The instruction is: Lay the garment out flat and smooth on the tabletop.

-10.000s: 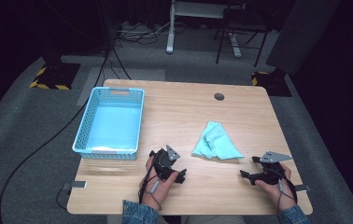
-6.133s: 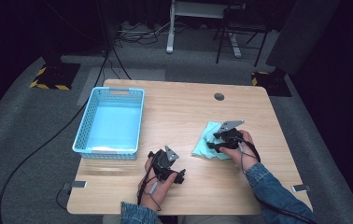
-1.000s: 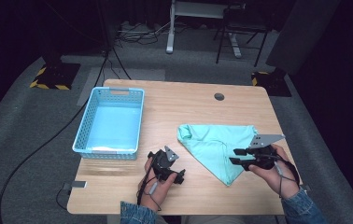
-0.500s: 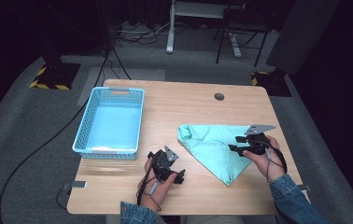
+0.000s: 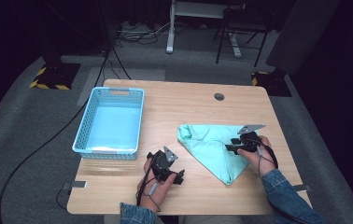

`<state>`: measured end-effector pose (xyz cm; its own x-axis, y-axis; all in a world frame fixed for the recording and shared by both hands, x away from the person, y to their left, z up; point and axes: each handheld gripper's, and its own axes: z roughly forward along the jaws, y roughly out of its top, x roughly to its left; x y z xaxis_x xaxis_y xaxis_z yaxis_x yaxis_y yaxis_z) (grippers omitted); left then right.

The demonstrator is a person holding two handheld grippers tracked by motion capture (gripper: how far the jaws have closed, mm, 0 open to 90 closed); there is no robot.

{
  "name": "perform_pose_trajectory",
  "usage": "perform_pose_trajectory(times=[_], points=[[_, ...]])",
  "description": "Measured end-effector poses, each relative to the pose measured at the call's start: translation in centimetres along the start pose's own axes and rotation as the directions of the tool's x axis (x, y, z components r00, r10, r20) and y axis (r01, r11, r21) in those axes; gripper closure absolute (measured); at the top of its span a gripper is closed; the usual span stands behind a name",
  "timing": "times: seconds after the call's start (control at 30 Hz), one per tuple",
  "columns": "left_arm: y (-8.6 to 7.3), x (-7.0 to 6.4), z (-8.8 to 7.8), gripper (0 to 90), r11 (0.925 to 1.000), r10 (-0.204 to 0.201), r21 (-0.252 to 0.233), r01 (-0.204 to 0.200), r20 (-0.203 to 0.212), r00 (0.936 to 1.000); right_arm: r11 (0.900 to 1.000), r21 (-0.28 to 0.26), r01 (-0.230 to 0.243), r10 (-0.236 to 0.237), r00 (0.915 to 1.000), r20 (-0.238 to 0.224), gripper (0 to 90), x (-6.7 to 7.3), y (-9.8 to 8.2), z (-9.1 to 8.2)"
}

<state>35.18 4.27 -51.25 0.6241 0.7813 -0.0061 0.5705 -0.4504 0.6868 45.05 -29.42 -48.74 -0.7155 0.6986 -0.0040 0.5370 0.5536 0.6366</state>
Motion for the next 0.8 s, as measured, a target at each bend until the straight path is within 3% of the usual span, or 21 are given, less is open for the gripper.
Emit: perform_pose_trajectory(times=[0.07,0.23,0.5,0.8], points=[[0.0,0.0,0.0,0.1,1.0,0.0,0.0,0.0,0.0,1.0,1.0,-0.008,-0.001,0.001,1.0,-0.006,61.7,-0.1,-0.2,0.2],[0.0,0.0,0.0,0.2,1.0,0.0,0.0,0.0,0.0,1.0,0.999,0.014,0.034,-0.034,0.9994,0.007,83.8,0.3,-0.1,-0.6],[0.0,0.0,0.0,0.2,1.0,0.0,0.0,0.0,0.0,1.0,0.997,-0.042,0.058,-0.057,0.9983,0.013,86.2,1.2,-0.3,-3.7],[0.0,0.0,0.0,0.1,1.0,-0.001,-0.002,0.001,0.001,1.0,0.992,-0.104,0.068,-0.064,0.997,0.043,86.1,2.3,-2.2,-8.4]])
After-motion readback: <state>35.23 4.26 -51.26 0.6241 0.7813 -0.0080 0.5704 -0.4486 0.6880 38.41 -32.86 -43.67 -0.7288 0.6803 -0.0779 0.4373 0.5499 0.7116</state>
